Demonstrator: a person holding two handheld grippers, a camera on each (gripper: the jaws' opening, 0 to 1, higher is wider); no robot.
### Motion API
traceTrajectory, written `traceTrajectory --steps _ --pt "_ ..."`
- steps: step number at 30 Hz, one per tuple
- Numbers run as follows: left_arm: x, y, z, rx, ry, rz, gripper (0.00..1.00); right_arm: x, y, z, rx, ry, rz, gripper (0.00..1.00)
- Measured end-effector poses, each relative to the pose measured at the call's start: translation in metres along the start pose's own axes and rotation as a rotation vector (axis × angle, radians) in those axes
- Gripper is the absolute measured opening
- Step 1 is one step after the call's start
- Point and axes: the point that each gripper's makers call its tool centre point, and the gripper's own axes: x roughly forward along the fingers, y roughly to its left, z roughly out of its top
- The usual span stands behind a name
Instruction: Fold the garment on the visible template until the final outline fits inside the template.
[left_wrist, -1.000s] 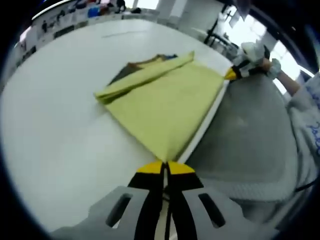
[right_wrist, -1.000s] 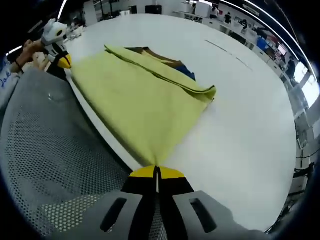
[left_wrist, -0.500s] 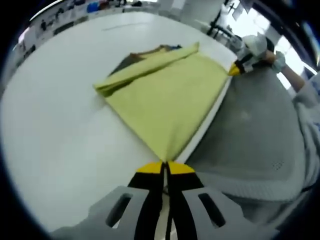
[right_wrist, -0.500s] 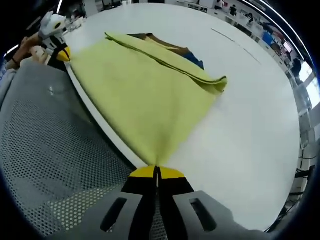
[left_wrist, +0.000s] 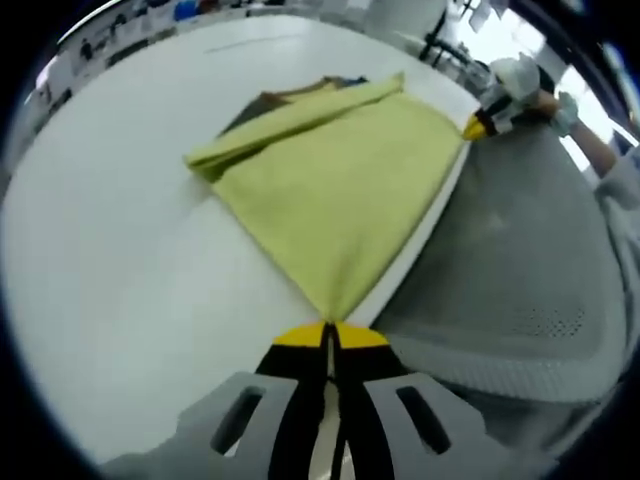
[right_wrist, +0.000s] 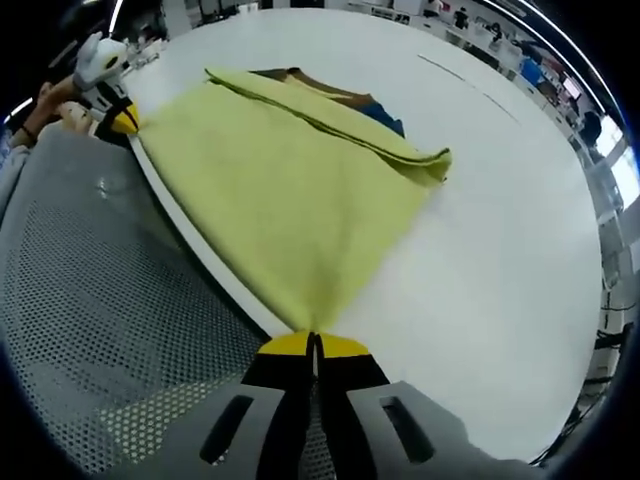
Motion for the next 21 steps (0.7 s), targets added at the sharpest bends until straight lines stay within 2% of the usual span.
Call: traceTrajectory --steps 2,3,4,5,6,12,17,21 --pt "0.000 0.001 -0.002 -0.009 0.009 0.001 0.00 0.000 0.000 0.000 0.007 -0.003 0.002 0.02" --pt "-0.001 0.004 -0.009 0.003 0.047 0.024 0.00 0.000 0.000 0.000 0.009 -0.006 0.002 0.02" --pt "-0.001 0.004 0.003 0.017 -0.022 0.027 0.00 0.000 -0.001 0.000 0.005 -0.010 -0.003 0.03" --pt "-0.005 0.003 -0.004 0.009 0.019 0.029 0.00 -0.001 -0.002 0.000 -0.006 -0.017 -0.018 0.05" --pt "-0.007 0.003 -0.003 0.013 0.015 0.032 0.00 -0.002 -0.002 0.000 -0.009 -0.019 -0.021 0.06" --pt "-0.018 0.003 0.009 -0.010 -0.051 0.044 0.00 -0.009 -0.002 0.003 -0.010 -0.028 -0.046 0.09" --pt "-0.022 -0.010 0.019 0.046 -0.081 0.032 0.00 -0.018 0.002 0.011 -0.023 -0.062 -0.056 0.13" --pt "-0.030 -0.012 0.033 0.051 -0.143 0.037 0.00 -0.027 0.005 0.019 -0.027 -0.094 -0.070 0.15"
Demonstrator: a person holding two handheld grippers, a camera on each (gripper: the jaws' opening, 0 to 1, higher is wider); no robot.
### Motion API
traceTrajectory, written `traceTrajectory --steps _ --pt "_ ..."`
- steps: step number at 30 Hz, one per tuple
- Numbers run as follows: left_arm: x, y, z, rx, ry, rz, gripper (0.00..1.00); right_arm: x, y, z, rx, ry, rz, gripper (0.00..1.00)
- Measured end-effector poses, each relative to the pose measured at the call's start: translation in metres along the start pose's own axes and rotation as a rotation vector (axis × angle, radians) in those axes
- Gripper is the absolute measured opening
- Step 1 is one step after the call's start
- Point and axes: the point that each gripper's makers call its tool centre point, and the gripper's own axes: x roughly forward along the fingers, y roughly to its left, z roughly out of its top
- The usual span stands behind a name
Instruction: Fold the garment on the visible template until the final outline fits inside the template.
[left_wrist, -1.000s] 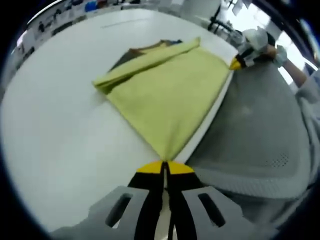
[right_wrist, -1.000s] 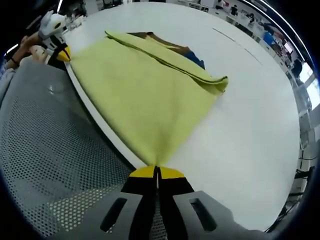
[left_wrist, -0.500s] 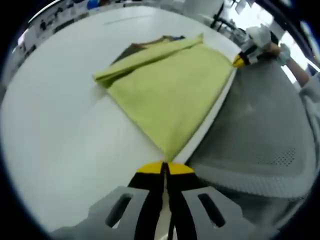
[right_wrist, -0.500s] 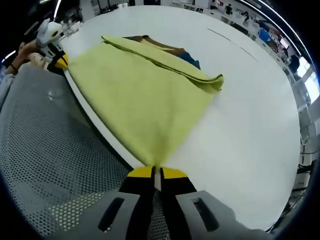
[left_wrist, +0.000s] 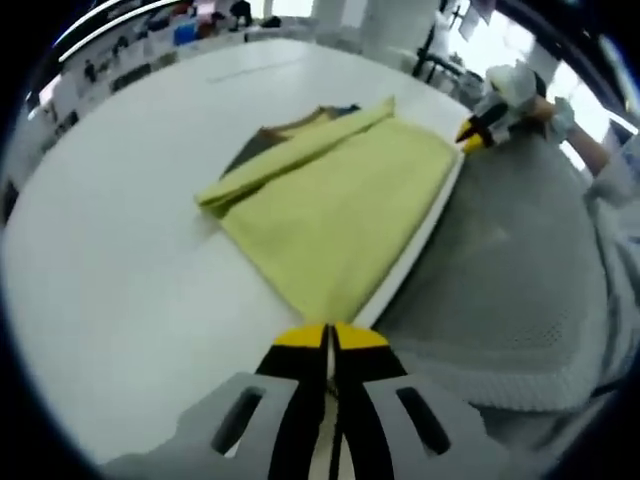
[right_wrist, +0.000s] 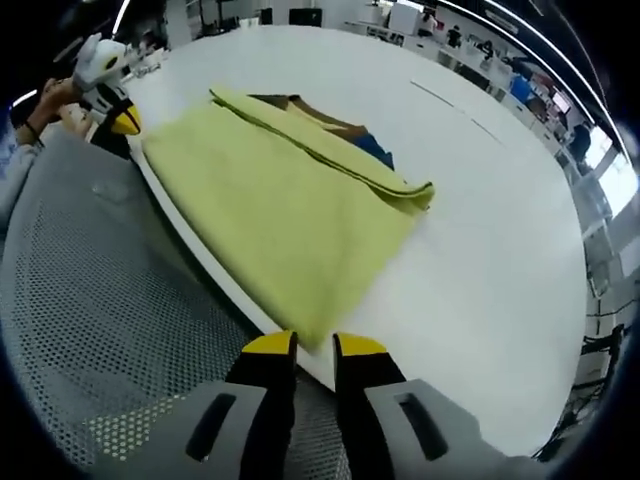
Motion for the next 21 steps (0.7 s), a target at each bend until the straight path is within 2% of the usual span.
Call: traceTrajectory --steps 2,7,9,14,18,21 --pt "-0.004 -0.001 0.009 0.006 -0.039 0.004 0.00 -0.005 0.003 0.005 -0.006 -0.018 -0.003 0.16" --pt "-0.013 0.000 0.022 0.047 -0.090 0.024 0.01 -0.014 0.008 0.016 -0.014 -0.056 -0.013 0.20" --pt "-0.017 0.000 0.025 0.059 -0.104 0.031 0.07 -0.017 0.011 0.021 -0.016 -0.072 -0.015 0.23" --pt "-0.029 -0.004 0.033 0.075 -0.152 0.035 0.12 -0.023 0.017 0.032 0.031 -0.134 -0.005 0.35" --pt "-0.036 -0.005 0.035 0.095 -0.169 0.049 0.23 -0.028 0.018 0.033 0.023 -0.148 -0.024 0.41" --pt "-0.038 -0.007 0.030 0.119 -0.145 0.048 0.25 -0.032 0.020 0.035 0.014 -0.162 -0.034 0.46"
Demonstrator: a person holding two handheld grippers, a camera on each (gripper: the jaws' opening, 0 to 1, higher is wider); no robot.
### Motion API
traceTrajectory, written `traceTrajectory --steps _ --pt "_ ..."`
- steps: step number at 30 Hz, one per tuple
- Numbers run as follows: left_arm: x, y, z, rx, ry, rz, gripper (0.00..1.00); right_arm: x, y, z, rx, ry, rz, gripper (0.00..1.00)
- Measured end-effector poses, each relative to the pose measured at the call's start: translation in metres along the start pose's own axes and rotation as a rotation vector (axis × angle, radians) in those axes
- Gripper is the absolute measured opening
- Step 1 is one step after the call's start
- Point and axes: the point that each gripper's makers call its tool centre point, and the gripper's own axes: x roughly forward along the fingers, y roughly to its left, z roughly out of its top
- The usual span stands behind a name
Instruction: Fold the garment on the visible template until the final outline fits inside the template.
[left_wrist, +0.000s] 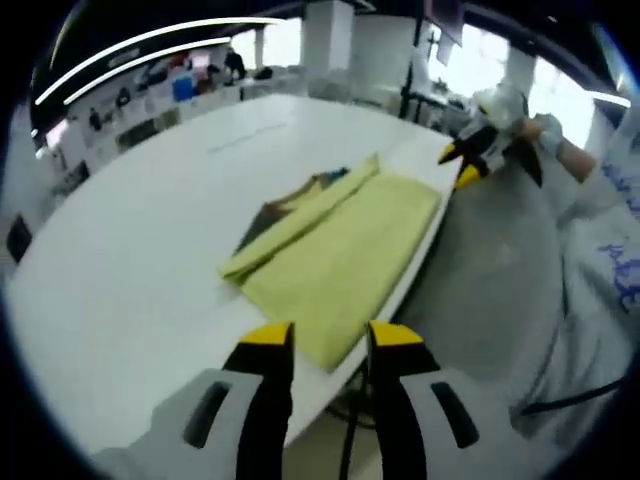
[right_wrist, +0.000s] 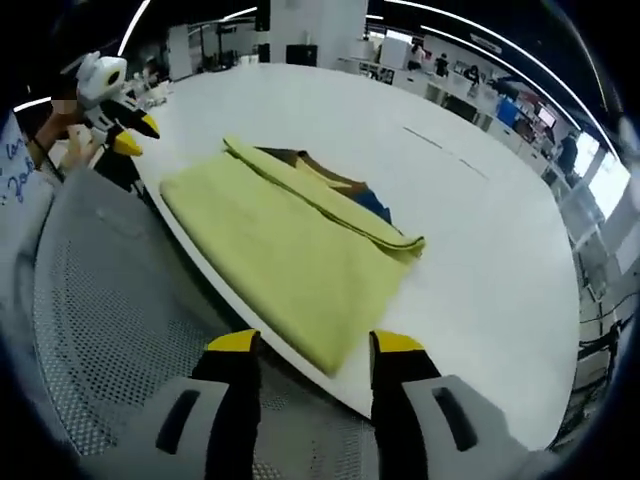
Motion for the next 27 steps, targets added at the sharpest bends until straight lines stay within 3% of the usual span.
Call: traceTrajectory --steps 7,10,15,17,21,24,25,27 --pt "-0.012 -0.001 0.006 0.056 -0.017 0.039 0.37 -0.015 0.010 0.011 -0.016 -0.051 -0.016 0.58" --pt "-0.018 -0.003 0.010 0.071 -0.023 0.042 0.42 -0.023 0.014 0.014 -0.062 -0.051 -0.029 0.64" --pt "-0.029 -0.012 0.024 0.063 -0.096 0.018 0.62 -0.033 0.019 0.021 -0.078 -0.074 -0.050 0.78" --pt "-0.032 -0.014 0.026 0.072 -0.103 0.019 0.63 -0.034 0.020 0.023 -0.082 -0.077 -0.063 0.83" --pt "-0.036 -0.012 0.027 0.082 -0.103 0.037 0.69 -0.038 0.022 0.025 -0.064 -0.089 -0.080 0.91" --pt "-0.040 -0.011 0.035 0.151 -0.135 0.061 0.72 -0.044 0.029 0.038 -0.022 -0.149 -0.063 0.92" --pt "-0.041 -0.012 0.035 0.133 -0.135 0.058 0.74 -0.047 0.030 0.045 -0.009 -0.187 -0.073 0.94" --pt "-0.042 -0.014 0.038 0.118 -0.148 0.043 0.78 -0.049 0.029 0.047 -0.010 -0.181 -0.078 1.00"
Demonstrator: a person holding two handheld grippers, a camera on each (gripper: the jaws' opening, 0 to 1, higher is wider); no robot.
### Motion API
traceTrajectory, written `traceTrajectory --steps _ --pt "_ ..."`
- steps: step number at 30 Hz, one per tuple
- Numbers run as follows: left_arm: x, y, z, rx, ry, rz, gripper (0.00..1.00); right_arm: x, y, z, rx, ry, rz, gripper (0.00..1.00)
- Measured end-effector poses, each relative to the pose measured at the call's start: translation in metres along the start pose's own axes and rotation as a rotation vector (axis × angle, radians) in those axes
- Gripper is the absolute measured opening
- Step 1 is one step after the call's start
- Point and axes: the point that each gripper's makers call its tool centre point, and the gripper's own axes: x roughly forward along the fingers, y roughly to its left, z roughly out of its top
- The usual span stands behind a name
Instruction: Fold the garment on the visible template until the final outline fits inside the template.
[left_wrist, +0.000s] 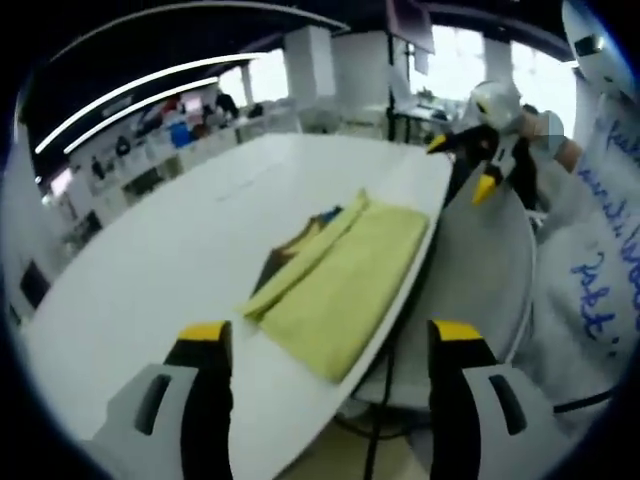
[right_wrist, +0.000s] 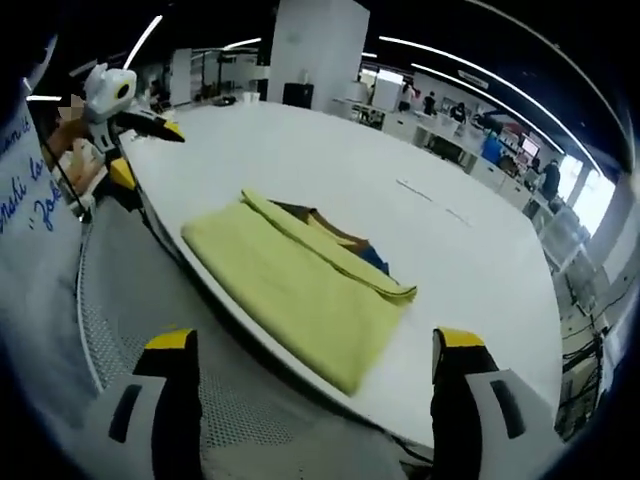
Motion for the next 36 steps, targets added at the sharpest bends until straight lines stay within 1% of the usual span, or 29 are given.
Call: traceTrajectory --steps 3,5,6,7,8,11,12,15,18,21,25,28,31,34,36 --pt "-0.001 -0.002 0.002 0.001 -0.004 -0.007 0.83 -0.003 0.000 0.001 -0.021 0.009 -0.026 1.00" --pt "-0.003 -0.005 0.003 0.005 -0.007 -0.016 0.87 -0.004 0.002 0.003 -0.014 0.002 -0.024 1.00" --pt "-0.004 -0.007 0.005 0.000 -0.021 -0.030 0.88 -0.005 0.003 0.004 -0.009 -0.003 -0.024 1.00" --pt "-0.005 -0.011 0.010 -0.017 -0.051 -0.047 0.90 -0.006 0.004 0.005 -0.006 -0.008 -0.026 1.00" --pt "-0.007 -0.012 0.012 -0.020 -0.059 -0.055 0.91 -0.007 0.006 0.006 -0.003 -0.012 -0.026 1.00" --pt "-0.009 -0.013 0.015 -0.022 -0.080 -0.049 0.99 -0.009 0.009 0.007 0.001 -0.019 -0.035 1.00" --pt "-0.010 -0.012 0.015 -0.028 -0.078 -0.044 0.98 -0.010 0.010 0.007 -0.003 -0.019 -0.039 1.00" --pt "-0.010 -0.014 0.016 -0.065 -0.096 -0.052 0.99 -0.012 0.013 0.007 -0.007 -0.026 -0.048 1.00" --pt "-0.012 -0.016 0.012 -0.063 -0.077 -0.057 0.99 -0.012 0.017 0.007 0.003 -0.038 -0.049 1.00" --pt "-0.016 -0.019 0.011 -0.065 -0.082 -0.062 0.99 -0.012 0.019 0.007 0.006 -0.042 -0.054 1.00" --pt "-0.019 -0.017 0.010 -0.077 -0.082 -0.034 0.99 -0.014 0.023 0.007 -0.004 -0.042 -0.062 1.00" --pt "-0.023 -0.020 0.013 -0.083 -0.094 -0.033 0.99 -0.016 0.025 0.011 -0.004 -0.056 -0.060 1.00" --pt "-0.022 -0.022 0.016 -0.084 -0.099 -0.035 0.99 -0.018 0.023 0.013 -0.011 -0.055 -0.061 1.00" --pt "-0.020 -0.023 0.020 -0.082 -0.095 -0.030 0.99 -0.024 0.017 0.017 -0.013 -0.066 -0.070 1.00" --pt "-0.019 -0.025 0.025 -0.070 -0.105 -0.023 0.99 -0.028 0.013 0.020 -0.016 -0.079 -0.077 1.00"
